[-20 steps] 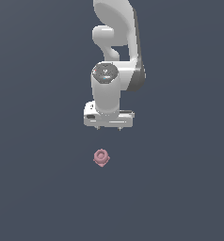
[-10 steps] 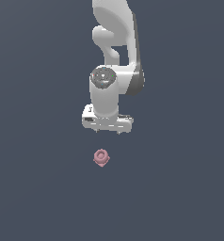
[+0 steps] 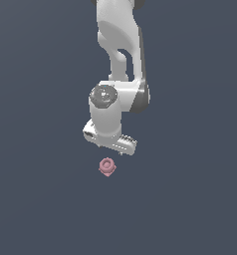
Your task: Pick up the object and move it to a goal position.
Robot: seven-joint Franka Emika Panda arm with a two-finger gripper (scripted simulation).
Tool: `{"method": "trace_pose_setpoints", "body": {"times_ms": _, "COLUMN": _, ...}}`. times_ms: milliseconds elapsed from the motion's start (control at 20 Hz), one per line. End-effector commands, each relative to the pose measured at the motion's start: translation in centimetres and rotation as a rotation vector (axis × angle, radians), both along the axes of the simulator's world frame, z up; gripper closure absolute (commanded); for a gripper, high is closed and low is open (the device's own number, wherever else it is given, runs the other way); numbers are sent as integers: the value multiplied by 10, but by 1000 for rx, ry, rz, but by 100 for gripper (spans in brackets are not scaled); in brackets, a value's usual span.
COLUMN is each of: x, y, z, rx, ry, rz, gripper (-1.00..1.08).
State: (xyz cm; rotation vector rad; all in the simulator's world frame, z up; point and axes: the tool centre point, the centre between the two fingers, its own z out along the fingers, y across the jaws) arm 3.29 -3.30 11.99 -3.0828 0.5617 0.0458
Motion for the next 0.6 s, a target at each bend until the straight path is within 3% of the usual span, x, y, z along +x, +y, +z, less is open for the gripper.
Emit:
{"method": "trace_pose_setpoints", "body": {"times_ms": 0, "x": 11, "y": -4, "z": -7, "rx": -4, "ry": -6, "rz": -71, "gripper": -92}}
{"method": "trace_pose_setpoints", "body": {"times_ms": 550, "x": 38, "y": -16, "z": -27, "rx": -15, "ry": -23, "rz": -262, "gripper": -92}}
